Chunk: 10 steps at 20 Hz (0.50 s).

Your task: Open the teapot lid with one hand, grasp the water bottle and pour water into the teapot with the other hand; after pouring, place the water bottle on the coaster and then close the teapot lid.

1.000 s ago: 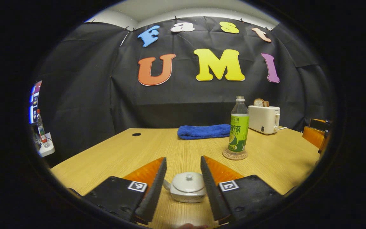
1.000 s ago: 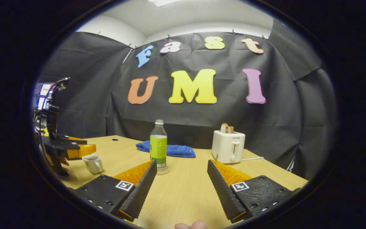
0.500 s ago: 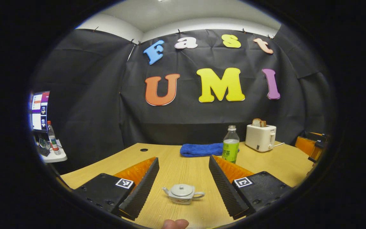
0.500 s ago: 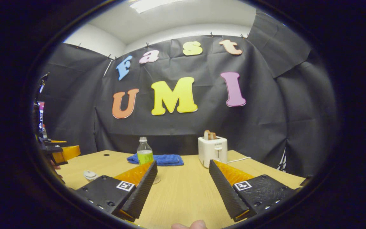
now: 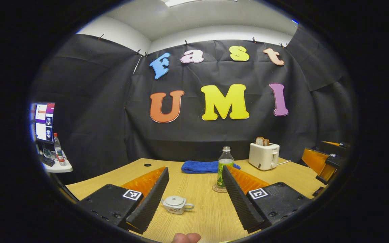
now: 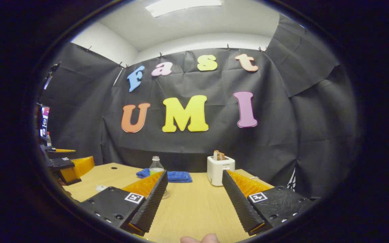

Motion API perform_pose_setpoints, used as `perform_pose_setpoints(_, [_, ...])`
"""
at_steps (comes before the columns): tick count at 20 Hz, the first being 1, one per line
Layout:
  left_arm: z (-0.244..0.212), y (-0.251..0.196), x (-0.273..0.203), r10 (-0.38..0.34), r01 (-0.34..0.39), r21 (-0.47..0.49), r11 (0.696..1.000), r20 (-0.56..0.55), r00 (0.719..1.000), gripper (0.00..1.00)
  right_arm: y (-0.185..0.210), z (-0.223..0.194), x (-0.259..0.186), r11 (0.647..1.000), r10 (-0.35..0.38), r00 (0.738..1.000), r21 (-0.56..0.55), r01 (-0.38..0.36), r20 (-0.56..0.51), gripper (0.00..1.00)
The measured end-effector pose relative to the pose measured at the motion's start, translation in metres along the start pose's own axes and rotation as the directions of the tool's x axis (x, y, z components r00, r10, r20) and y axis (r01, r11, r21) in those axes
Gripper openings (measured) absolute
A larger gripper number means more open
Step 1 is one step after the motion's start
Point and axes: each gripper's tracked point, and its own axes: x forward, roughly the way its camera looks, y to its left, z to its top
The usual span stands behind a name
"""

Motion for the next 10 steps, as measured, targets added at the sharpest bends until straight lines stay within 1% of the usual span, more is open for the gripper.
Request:
perform_pose_setpoints(4, [-0.004,-0.003,-0.001,-0.029,0.029,-0.01,1.0,0.0,1.0,0.98,0.005,-0.005,-0.007,1.0,-0.002,1.0,-0.005,0.002,-0.021,0.96])
perform_pose_setpoints(5, [-0.004,0.002,-0.002,-0.019,0.019,-0.012,1.0,0.005,1.0,0.98,0.006,-0.005,-0.007,1.0,-0.004,1.0,-0.009,0.003,-0.019,0.96])
perform_pose_setpoints(10, [-0.007,0.003,0.001,-0.039,0.039,-0.019,0.999,0.0,0.999,0.99,0.02,0.001,-0.006,0.999,-0.011,1.0,-0.048,0.011,-0.01,0.96])
